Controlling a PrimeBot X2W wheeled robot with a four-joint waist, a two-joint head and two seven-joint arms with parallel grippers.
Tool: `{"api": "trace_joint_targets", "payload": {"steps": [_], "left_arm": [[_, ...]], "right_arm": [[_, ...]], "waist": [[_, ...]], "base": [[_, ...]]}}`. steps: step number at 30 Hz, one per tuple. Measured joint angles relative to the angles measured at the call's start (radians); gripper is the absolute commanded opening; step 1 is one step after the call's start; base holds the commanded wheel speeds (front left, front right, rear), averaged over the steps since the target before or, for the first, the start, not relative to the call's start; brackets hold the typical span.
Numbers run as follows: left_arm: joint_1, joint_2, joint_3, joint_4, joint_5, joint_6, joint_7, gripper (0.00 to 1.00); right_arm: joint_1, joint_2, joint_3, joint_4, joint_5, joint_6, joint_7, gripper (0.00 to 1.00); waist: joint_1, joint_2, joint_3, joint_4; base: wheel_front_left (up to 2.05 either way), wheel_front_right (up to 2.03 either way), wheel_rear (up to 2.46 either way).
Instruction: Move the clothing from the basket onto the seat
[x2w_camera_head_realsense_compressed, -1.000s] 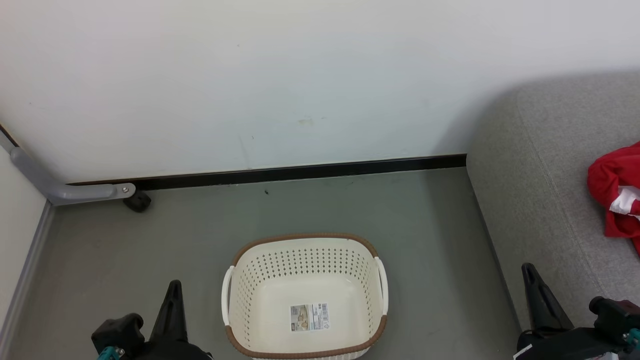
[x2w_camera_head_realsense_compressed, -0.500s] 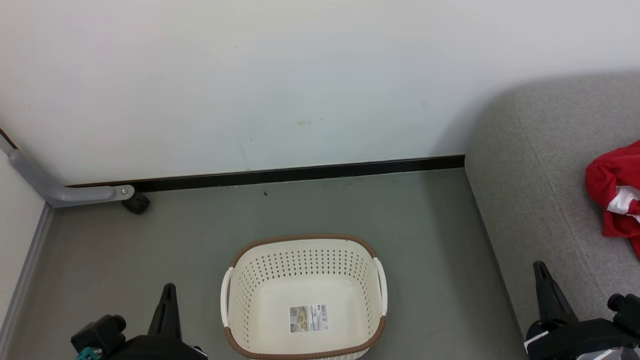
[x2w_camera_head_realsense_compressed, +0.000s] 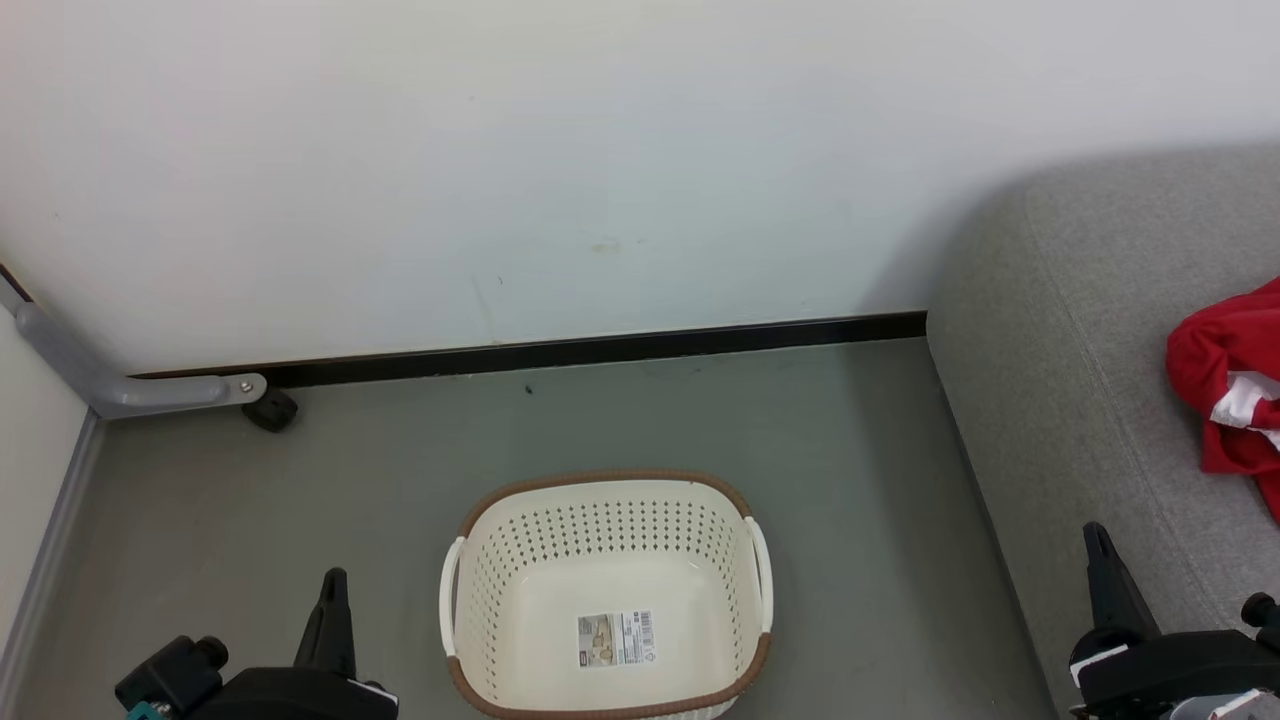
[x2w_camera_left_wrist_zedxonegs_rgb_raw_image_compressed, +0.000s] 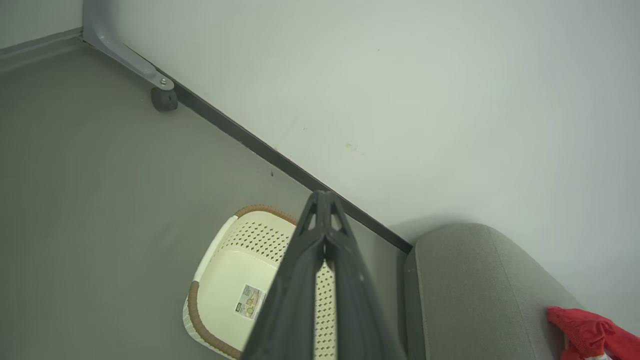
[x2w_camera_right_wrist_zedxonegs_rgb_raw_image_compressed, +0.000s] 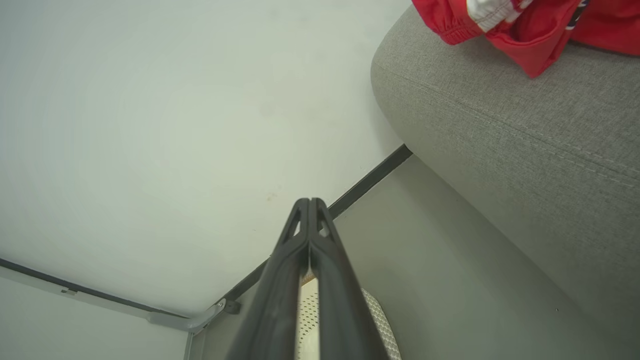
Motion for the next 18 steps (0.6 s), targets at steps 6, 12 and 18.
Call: {"api": "trace_joint_targets", "payload": {"steps": [6,12,18], "left_arm": [[0.000,-0.006,0.019,-0.003,-0.072,-0.010,0.023,0.00],[-0.001,-0.010,0.038,-0.005,-0.148,-0.026,0.042,0.00],[-0.002,-0.015,0.055,-0.009,-0.217,-0.036,0.065,0.00]], "right_arm": [[-0.013,0.008,-0.022,0.002,0.071,0.008,0.022,0.00],[-0.014,0.019,-0.043,0.006,0.142,0.011,0.040,0.00],[-0.018,0.026,-0.065,0.010,0.213,0.017,0.066,0.00]], "waist": [[0.0000,0.0000,-0.001,-0.002],[0.0000,0.0000,-0.003,-0.003],[0.0000,0.0000,-0.004,-0.005]], "base": [[0.00,0.00,0.00],[0.00,0.00,0.00],[0.00,0.00,0.00]]}}
